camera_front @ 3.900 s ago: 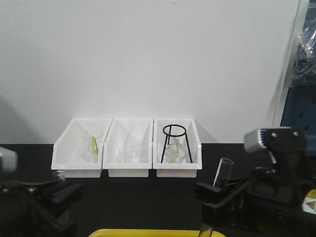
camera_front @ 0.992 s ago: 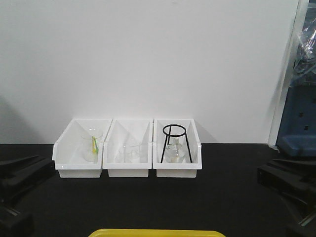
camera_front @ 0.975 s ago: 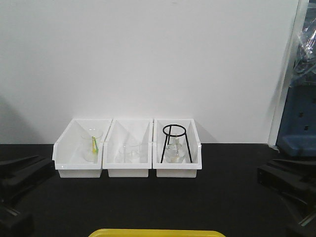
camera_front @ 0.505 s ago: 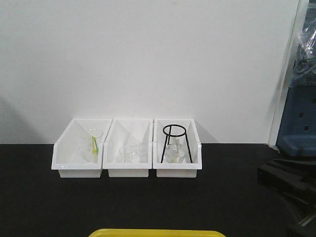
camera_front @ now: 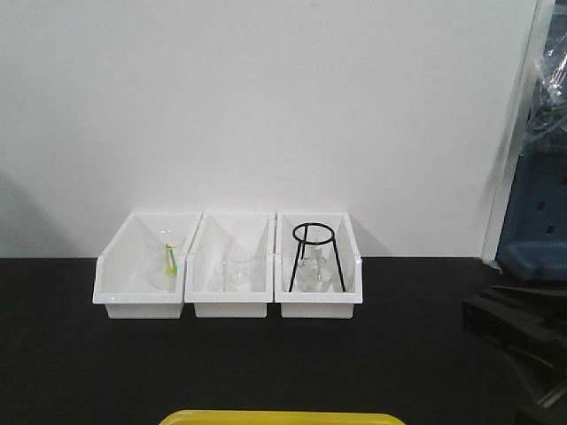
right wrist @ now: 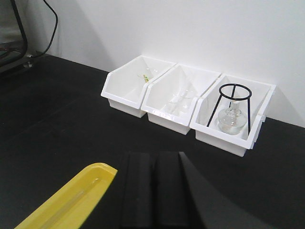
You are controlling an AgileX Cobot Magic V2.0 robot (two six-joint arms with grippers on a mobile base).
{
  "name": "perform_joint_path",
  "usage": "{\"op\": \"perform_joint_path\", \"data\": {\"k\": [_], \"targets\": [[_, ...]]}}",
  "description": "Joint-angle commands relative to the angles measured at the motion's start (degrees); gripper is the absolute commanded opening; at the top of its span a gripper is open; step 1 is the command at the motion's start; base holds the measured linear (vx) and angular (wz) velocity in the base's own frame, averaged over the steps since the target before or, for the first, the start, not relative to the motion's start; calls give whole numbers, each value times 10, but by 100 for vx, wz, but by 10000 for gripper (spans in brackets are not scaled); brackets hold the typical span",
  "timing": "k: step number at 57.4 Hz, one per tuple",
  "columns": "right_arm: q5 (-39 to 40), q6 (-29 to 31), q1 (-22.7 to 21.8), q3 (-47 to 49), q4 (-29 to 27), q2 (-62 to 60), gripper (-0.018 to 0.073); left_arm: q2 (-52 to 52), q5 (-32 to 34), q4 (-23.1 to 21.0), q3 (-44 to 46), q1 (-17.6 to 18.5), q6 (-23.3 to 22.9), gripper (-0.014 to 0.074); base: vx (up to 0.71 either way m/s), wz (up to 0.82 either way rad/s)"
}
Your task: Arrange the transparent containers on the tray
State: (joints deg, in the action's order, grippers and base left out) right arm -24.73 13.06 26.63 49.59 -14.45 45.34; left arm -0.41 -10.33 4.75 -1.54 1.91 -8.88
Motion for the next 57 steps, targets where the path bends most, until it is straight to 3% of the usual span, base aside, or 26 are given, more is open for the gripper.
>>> {"op": "perform_joint_path", "data": {"k": [1,48,57], "targets": [[45,5,-2,16,-4,-4,-13,-17,79,-8,-22,-14,-5,-6,0,1],[34,5,-2,14,-1,-12,-13,-15,82,-8,-20,-16,-5,-6,0,0],[43,-25,-54,-42,51,-76,-13,-15,82,-8,-20,-16,-5,-6,0,0]]}}
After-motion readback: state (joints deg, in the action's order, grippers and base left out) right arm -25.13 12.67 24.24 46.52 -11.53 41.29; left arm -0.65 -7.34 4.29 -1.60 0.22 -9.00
